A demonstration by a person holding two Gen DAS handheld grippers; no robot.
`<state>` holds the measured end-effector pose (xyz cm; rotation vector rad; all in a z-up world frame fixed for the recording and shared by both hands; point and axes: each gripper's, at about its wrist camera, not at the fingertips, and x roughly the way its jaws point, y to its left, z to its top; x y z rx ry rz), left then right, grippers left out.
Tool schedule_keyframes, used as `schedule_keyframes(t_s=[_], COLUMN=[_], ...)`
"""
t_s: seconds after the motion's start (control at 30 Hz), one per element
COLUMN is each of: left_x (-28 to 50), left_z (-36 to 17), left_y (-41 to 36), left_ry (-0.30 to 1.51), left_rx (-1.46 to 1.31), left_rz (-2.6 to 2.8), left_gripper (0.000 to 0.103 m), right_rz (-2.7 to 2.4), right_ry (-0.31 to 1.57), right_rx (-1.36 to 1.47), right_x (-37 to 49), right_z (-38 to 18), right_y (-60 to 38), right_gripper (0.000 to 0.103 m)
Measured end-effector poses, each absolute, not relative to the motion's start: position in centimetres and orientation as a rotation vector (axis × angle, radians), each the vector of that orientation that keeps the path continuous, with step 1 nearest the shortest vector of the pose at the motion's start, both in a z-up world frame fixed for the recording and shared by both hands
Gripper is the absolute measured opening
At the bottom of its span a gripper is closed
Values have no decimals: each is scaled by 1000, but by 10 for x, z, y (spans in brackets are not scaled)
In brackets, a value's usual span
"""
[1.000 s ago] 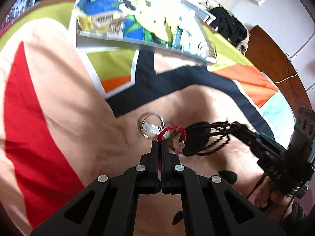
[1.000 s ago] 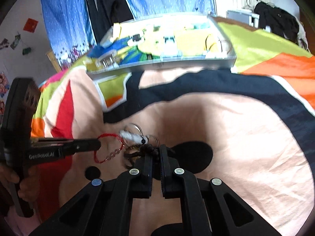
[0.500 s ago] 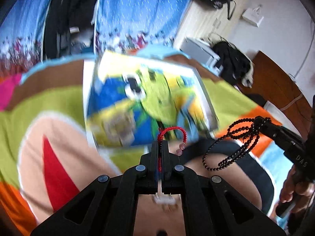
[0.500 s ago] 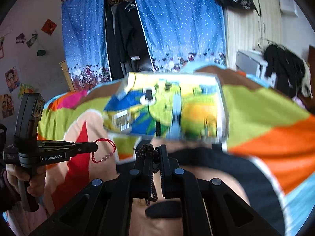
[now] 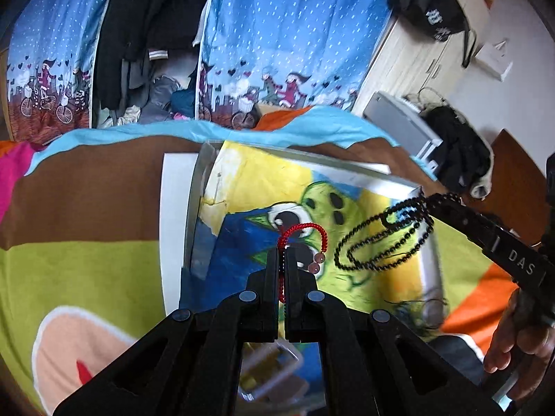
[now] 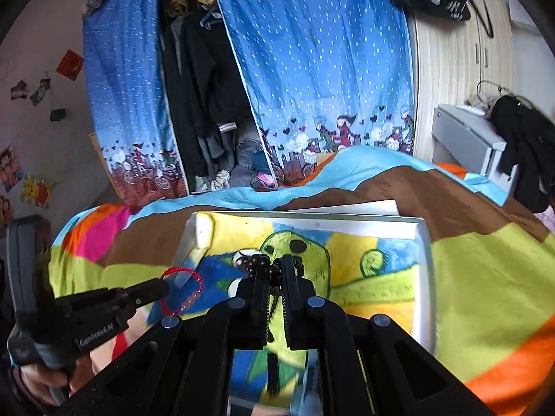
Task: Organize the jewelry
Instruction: 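Carry both bracelets onto the silver tray and open both tools, then withdraw both tools from the tray back over the remaining keychain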
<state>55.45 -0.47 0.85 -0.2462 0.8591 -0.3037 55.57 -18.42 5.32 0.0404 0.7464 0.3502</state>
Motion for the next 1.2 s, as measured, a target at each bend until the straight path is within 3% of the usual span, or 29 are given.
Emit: schedule_keyframes(t_s=[0.4,0.47,0.5,0.53,0.6,0.77,0.8,0.83,0.93,1.0,1.2], left_x=[576,576,573,572,564,544,535,529,500,477,414], left_z=[-30,-30,-29,-27,-20,8,17,23,47,66,109], left_y=[-15,-16,-15,-14,-9,1,2,1,2,4,3], left_ry=[945,954,950,940,902,842,809,790,697,633,501], left_rx=[-189,-184,-186,-197,-235,-261,-248,-238,-224,-225,-189], left_rz=[-269,-248,-233,-223,-205,-171,-167,-162,-152,-160,-172], left_gripper=[2,11,29,48,60,69,71,76,91,94,101], right_rz=[283,268,263,253,234,217,217,217,234,250,279], right_ry=[893,913,920,936,955,965,955,944,873,807,663], right_rx=[48,56,60,70,79,84,84,82,81,82,113], right_x=[613,614,614,614,613,599,592,588,565,541,481], right_z=[-16,-20,-21,-23,-25,-16,-11,-7,14,32,73], right_y=[-199,-207,-209,-214,-220,-229,-230,-230,-233,-236,-241], right_gripper=[7,7,10,20,38,45,51,58,68,80,94])
